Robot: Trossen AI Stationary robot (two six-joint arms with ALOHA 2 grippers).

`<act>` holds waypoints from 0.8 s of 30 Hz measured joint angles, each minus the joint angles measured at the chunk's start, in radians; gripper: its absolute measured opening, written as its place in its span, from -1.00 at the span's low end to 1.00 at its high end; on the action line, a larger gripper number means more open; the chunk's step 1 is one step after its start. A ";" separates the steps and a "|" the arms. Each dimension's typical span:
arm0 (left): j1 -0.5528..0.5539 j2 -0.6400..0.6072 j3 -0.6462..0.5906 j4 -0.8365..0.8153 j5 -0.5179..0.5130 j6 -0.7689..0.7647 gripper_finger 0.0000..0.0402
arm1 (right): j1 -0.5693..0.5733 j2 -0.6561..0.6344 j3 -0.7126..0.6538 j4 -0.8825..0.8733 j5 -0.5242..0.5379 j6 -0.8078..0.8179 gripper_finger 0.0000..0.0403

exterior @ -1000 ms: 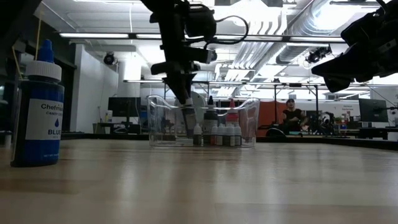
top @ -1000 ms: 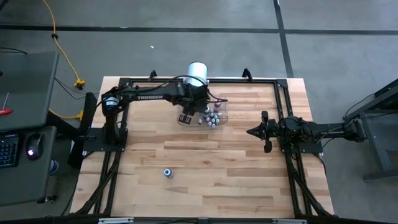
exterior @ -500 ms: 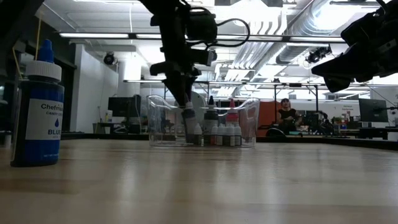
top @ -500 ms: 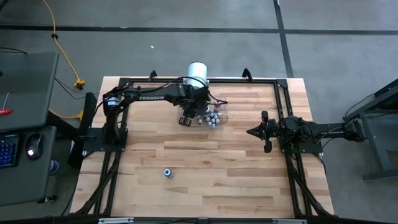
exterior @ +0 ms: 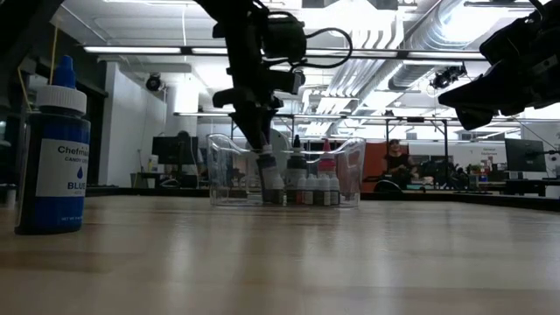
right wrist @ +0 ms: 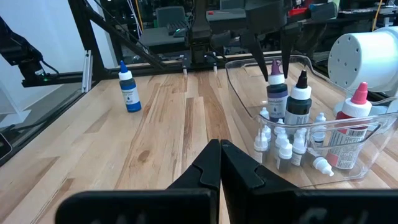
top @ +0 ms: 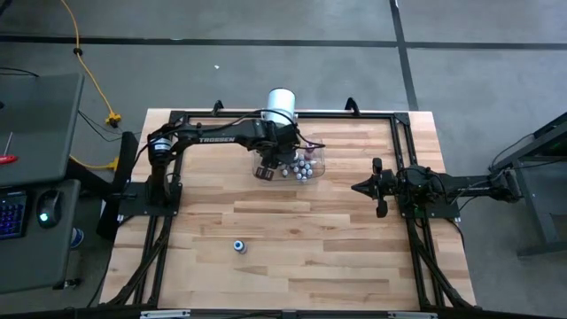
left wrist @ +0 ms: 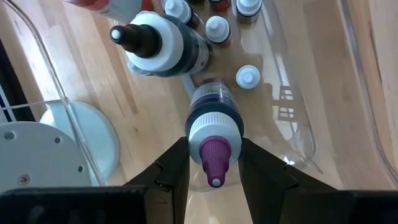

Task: Pick & Place food coloring
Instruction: Put the large purple food coloring bottle into the transparent bin, then put the large blue food coloring bottle into the transparent bin

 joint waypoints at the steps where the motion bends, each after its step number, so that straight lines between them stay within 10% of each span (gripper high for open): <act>1: 0.000 0.000 0.000 0.001 0.000 -0.001 -0.44 | 0.000 0.000 0.000 0.000 0.000 0.000 -1.00; 24: -0.006 0.000 0.000 0.009 -0.112 -0.029 -0.07 | 0.000 0.000 0.000 0.000 0.000 0.000 -1.00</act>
